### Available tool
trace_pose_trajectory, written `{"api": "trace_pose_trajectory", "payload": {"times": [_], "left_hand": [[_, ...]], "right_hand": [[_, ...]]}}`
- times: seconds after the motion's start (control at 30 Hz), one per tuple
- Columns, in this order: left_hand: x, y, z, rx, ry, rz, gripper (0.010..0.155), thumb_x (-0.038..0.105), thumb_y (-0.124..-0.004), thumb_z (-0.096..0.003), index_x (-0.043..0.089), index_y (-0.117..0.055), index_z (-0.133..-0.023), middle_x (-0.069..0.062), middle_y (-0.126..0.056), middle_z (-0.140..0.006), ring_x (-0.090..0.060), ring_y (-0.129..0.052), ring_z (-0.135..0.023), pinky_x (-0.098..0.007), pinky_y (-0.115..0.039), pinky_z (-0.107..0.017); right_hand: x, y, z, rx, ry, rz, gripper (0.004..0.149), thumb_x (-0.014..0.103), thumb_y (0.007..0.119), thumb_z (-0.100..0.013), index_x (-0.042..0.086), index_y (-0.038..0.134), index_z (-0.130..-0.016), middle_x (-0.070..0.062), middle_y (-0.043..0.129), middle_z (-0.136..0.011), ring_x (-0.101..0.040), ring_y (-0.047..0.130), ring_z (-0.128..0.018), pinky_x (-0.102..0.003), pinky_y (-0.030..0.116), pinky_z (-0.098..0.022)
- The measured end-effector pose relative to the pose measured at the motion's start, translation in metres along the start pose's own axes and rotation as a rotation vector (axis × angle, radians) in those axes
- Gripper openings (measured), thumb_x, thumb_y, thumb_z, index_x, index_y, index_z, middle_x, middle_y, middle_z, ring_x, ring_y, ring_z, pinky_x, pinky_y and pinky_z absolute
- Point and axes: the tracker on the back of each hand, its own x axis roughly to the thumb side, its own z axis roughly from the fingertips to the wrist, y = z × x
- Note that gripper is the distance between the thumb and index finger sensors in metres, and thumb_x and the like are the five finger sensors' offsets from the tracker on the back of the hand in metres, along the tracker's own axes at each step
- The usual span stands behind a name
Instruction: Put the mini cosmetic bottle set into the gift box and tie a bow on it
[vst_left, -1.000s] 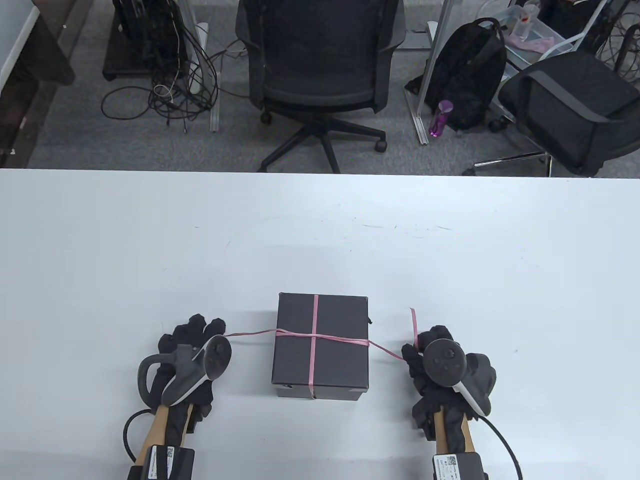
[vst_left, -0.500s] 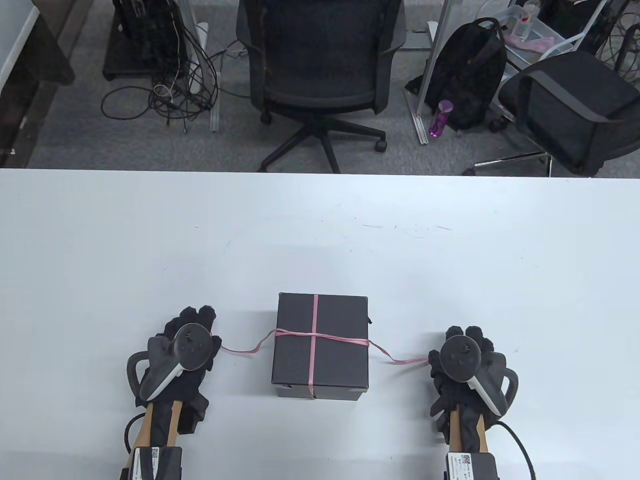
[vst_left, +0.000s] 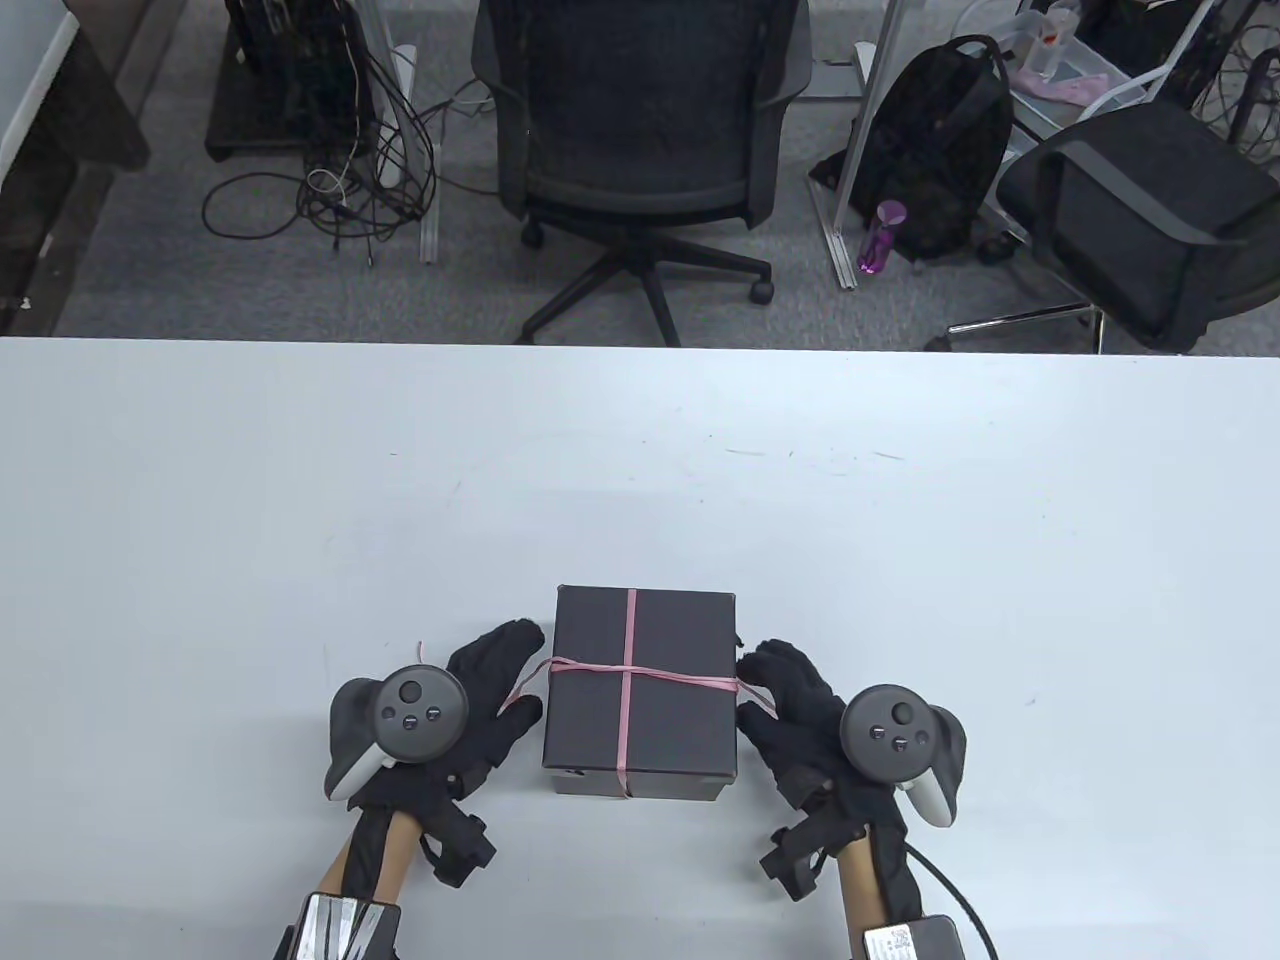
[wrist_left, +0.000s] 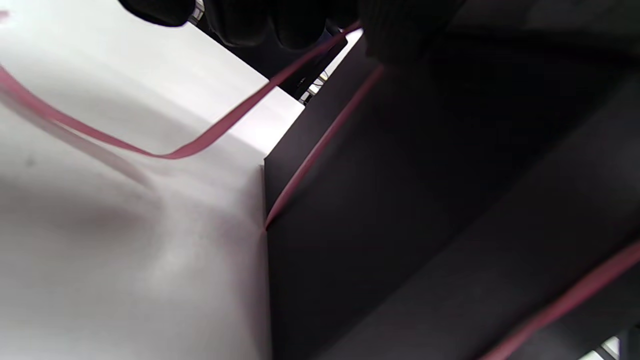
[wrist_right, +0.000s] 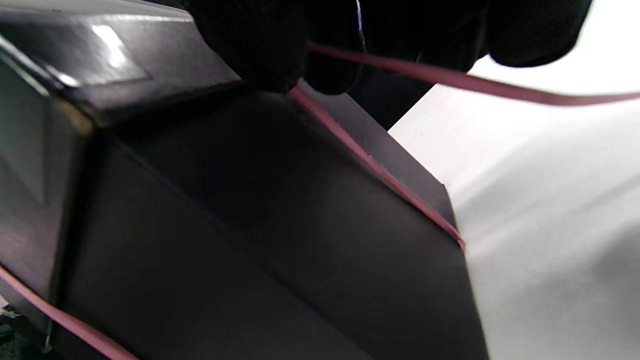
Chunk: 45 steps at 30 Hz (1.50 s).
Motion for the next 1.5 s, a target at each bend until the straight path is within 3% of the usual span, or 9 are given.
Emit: {"api": "trace_pose_trajectory", "payload": {"times": [0.3, 0.5, 0.67, 0.8, 0.9, 1.0, 1.13, 1.33, 1.5], "left_hand": [[0.001, 0.005, 0.005, 0.146, -0.017, 0.262, 0.045, 0.033, -0.058, -0.0604, 0.020, -0.059, -0.103, -0.015, -0.070, -0.109, -0.044, -0.084, -0.094, -0.063, -0.070, -0.069], [-0.002, 0.009, 0.007, 0.207, -0.004, 0.402, 0.045, 0.031, -0.057, -0.0598, 0.011, -0.059, -0.100, -0.009, -0.087, -0.082, -0.012, -0.100, -0.041, -0.044, -0.088, -0.050], [-0.001, 0.009, 0.008, 0.214, 0.023, 0.340, 0.045, 0.032, -0.057, -0.0609, 0.014, -0.058, -0.102, 0.003, -0.086, -0.070, -0.004, -0.088, -0.020, -0.032, -0.087, -0.024], [-0.002, 0.010, 0.009, 0.213, 0.044, 0.285, 0.045, 0.033, -0.058, -0.0612, 0.014, -0.060, -0.102, 0.004, -0.087, -0.064, -0.004, -0.087, -0.017, -0.030, -0.085, -0.018], [-0.001, 0.010, 0.009, 0.208, 0.060, 0.205, 0.045, 0.033, -0.058, -0.0612, 0.015, -0.062, -0.102, 0.005, -0.088, -0.061, -0.003, -0.086, -0.015, -0.029, -0.085, -0.015], [0.000, 0.011, 0.009, 0.208, 0.064, 0.167, 0.044, 0.033, -0.059, -0.0611, 0.015, -0.064, -0.101, 0.006, -0.089, -0.059, -0.003, -0.086, -0.014, -0.029, -0.084, -0.015], [0.000, 0.012, 0.010, 0.206, 0.068, 0.144, 0.044, 0.033, -0.060, -0.0610, 0.015, -0.065, -0.101, 0.006, -0.089, -0.058, -0.003, -0.086, -0.014, -0.029, -0.084, -0.014], [-0.001, 0.014, 0.009, 0.156, 0.058, 0.135, 0.044, 0.034, -0.060, -0.0609, 0.015, -0.066, -0.101, 0.007, -0.090, -0.057, -0.003, -0.086, -0.014, -0.029, -0.084, -0.015], [-0.004, 0.015, 0.008, 0.100, 0.044, 0.166, 0.045, 0.035, -0.060, -0.0609, 0.016, -0.066, -0.101, 0.007, -0.090, -0.057, -0.004, -0.085, -0.014, -0.029, -0.084, -0.015]], "right_hand": [[0.002, -0.010, 0.005, -0.146, -0.031, -0.136, 0.041, 0.016, 0.064, -0.057, -0.005, 0.067, -0.092, -0.042, 0.058, -0.102, -0.048, 0.081, -0.079, -0.062, 0.075, -0.054], [0.004, -0.018, 0.008, -0.178, -0.063, -0.208, 0.041, 0.017, 0.059, -0.059, -0.001, 0.062, -0.095, -0.036, 0.073, -0.093, -0.010, 0.093, -0.033, -0.026, 0.085, -0.022], [0.014, -0.023, 0.011, -0.195, -0.121, -0.188, 0.045, 0.012, 0.060, -0.059, 0.013, 0.060, -0.104, -0.026, 0.084, -0.084, -0.005, 0.089, -0.020, -0.020, 0.082, -0.010], [0.026, -0.033, 0.014, -0.187, -0.235, -0.129, 0.037, 0.003, 0.062, -0.056, 0.017, 0.086, -0.081, -0.021, 0.083, -0.086, -0.008, 0.088, -0.018, -0.023, 0.081, -0.009], [0.043, -0.031, 0.017, -0.154, -0.272, 0.203, 0.034, 0.001, 0.063, -0.054, 0.015, 0.092, -0.064, -0.019, 0.083, -0.084, -0.009, 0.088, -0.017, -0.024, 0.080, -0.008], [0.057, -0.013, 0.016, -0.127, -0.230, 0.785, 0.033, 0.002, 0.063, -0.054, 0.015, 0.092, -0.060, -0.017, 0.084, -0.083, -0.008, 0.088, -0.016, -0.023, 0.080, -0.007], [0.055, 0.014, 0.000, -0.076, -0.057, 1.236, 0.033, 0.002, 0.063, -0.054, 0.013, 0.091, -0.065, -0.016, 0.085, -0.082, -0.007, 0.088, -0.016, -0.022, 0.080, -0.007], [0.056, 0.016, -0.016, -0.176, 0.019, 1.146, 0.045, 0.009, 0.062, -0.057, 0.002, 0.068, -0.101, -0.023, 0.084, -0.081, -0.005, 0.088, -0.016, -0.020, 0.080, -0.007], [0.065, 0.007, -0.021, -0.240, 0.003, 0.879, 0.051, 0.014, 0.060, -0.059, -0.004, 0.054, -0.107, -0.024, 0.079, -0.086, -0.006, 0.088, -0.020, -0.021, 0.081, -0.011]]}}
